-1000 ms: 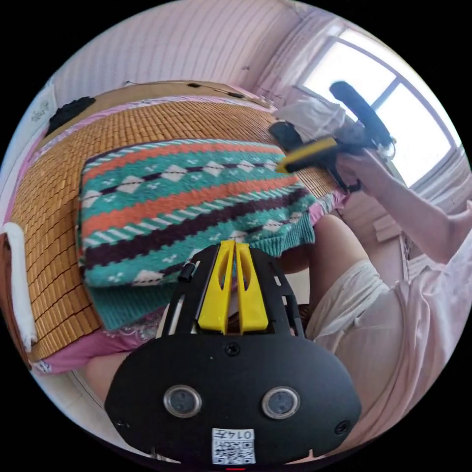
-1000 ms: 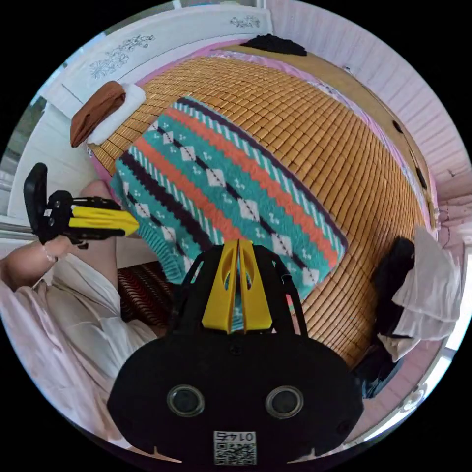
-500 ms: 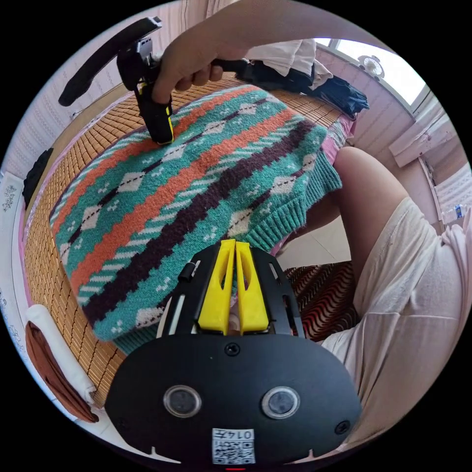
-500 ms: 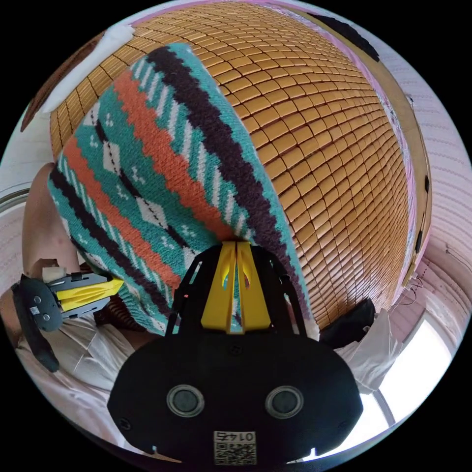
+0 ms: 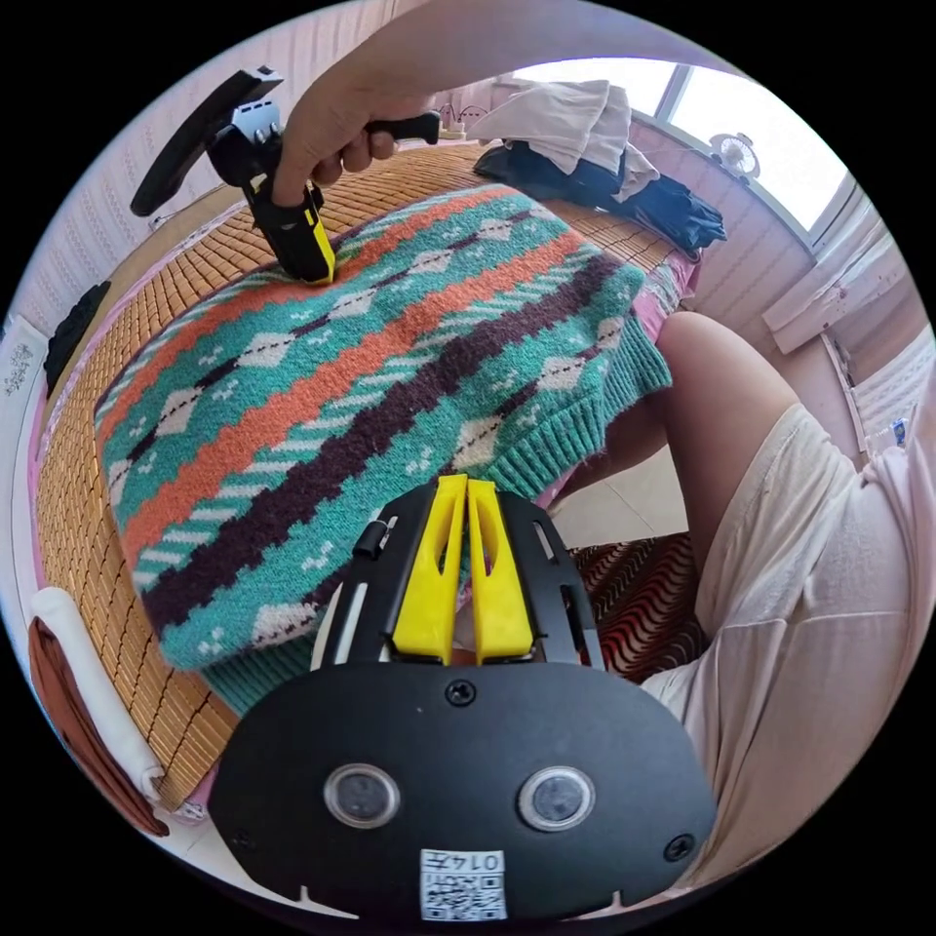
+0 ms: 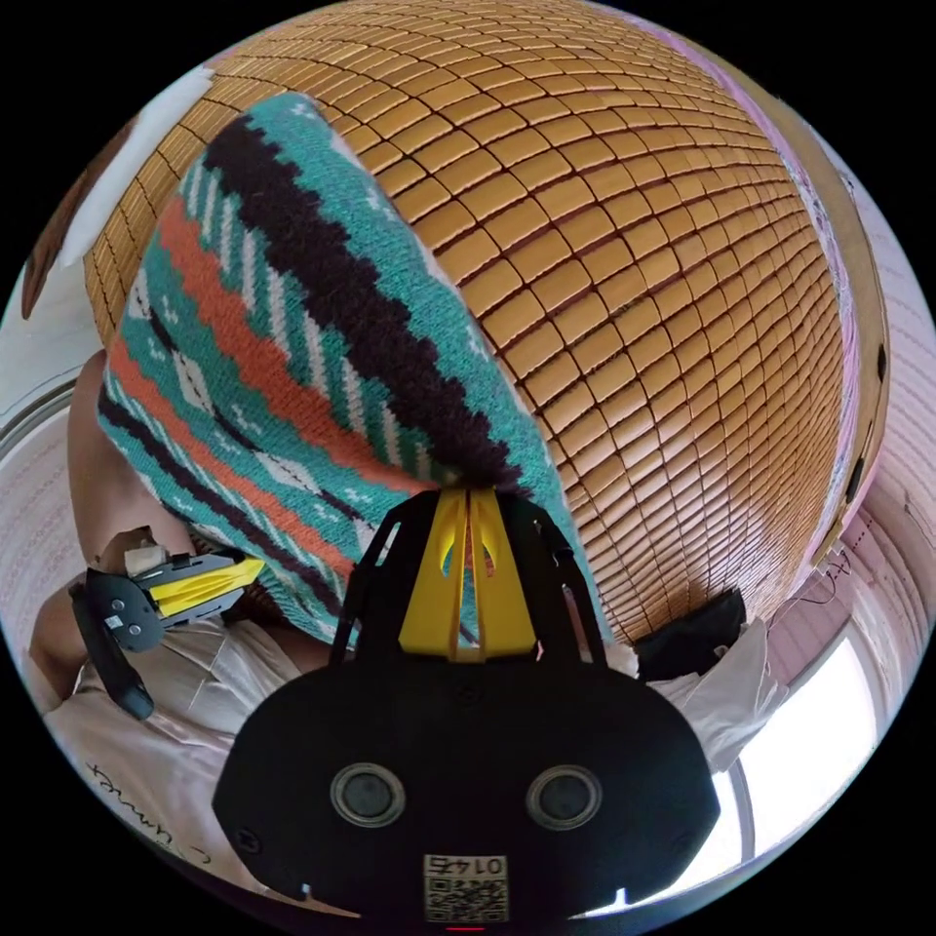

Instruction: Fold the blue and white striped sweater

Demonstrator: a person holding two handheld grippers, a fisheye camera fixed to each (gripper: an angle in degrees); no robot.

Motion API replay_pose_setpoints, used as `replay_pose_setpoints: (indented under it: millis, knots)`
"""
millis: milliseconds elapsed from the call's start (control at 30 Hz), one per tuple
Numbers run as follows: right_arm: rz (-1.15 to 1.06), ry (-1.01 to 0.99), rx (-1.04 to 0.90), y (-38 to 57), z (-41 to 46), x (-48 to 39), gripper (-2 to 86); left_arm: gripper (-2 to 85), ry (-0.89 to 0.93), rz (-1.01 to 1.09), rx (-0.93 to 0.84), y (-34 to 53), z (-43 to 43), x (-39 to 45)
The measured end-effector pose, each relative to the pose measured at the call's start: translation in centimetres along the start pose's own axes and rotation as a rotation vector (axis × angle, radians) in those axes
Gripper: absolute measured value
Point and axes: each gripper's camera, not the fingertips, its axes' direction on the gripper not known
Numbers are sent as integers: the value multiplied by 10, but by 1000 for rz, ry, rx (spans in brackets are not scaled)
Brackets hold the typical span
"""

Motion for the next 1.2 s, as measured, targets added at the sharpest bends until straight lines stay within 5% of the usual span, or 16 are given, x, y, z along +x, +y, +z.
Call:
replay_pose_setpoints:
  millis: [200,333,433,633,867,1033,1200]
  knots:
    - [-1,30,132,34,7,9,-9,-10,11,-70,5,4,9,0]
    - [13,-114,350,102,-1,39,-8,-10,233,-180,76,16,-3,-15]
    - [75,-244,539,186,3,55,-4,-10,178,-138,185,29,-22,-4]
    - [564,-167,495,359,85,68,139,-5,244,-144,286,30,-24,16]
    - [797,-556,502,450,169,63,172,128,151,-77,318,26,-14,55]
    - [799,-550,368,450,195,67,92,152,98,-22,268,19,-7,84]
    - [754,-503,427,486,182,69,37,189,42,113,282,5,-1,116]
